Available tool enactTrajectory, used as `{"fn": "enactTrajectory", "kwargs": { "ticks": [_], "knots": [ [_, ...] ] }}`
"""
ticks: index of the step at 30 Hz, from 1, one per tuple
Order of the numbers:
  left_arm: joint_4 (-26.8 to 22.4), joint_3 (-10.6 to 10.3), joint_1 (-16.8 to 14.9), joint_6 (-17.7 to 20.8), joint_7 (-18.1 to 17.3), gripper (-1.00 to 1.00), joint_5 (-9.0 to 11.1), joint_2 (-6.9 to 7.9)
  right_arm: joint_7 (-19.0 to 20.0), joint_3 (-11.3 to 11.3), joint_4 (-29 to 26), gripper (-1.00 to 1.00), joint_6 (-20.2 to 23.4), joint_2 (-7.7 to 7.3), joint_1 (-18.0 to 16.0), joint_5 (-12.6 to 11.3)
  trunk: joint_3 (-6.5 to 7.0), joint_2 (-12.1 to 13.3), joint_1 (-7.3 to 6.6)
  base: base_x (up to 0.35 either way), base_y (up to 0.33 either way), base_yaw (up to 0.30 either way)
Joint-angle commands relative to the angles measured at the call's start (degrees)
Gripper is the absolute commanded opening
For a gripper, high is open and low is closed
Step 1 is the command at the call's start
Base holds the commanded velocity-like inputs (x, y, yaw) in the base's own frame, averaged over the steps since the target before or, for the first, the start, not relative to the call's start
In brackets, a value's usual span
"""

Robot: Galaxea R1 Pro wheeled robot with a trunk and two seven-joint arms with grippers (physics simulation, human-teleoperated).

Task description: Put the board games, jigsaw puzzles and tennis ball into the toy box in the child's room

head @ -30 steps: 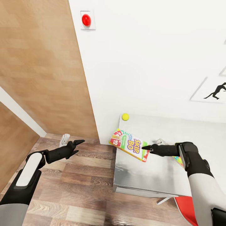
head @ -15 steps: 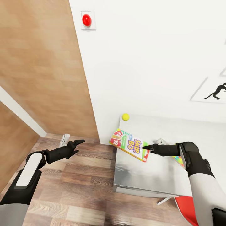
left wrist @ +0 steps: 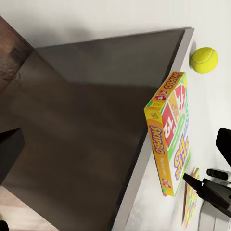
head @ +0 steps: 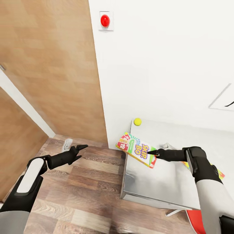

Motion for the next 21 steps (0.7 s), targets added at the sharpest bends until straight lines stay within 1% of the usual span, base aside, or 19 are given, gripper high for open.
{"fn": "enactTrajectory", "kwargs": {
  "ticks": [1,9,21],
  "knots": [
    [0.0,0.0,0.0,0.2,0.6,1.00,0.6,0.00,0.6,-0.1,-0.1,1.00,0.3,0.01,-0.1,0.6,-0.09,-0.1,0.03,0.000,0.000,0.075],
    [0.0,0.0,0.0,0.2,0.6,1.00,0.6,0.00,0.6,-0.1,-0.1,1.00,0.3,0.00,-0.1,0.6,-0.09,-0.1,0.03,0.000,0.000,0.036],
    [0.0,0.0,0.0,0.2,0.6,1.00,0.6,0.00,0.6,-0.2,-0.1,1.00,0.3,-0.06,-0.1,0.6,-0.09,-0.1,0.03,0.000,0.000,0.007]
  ]
}}
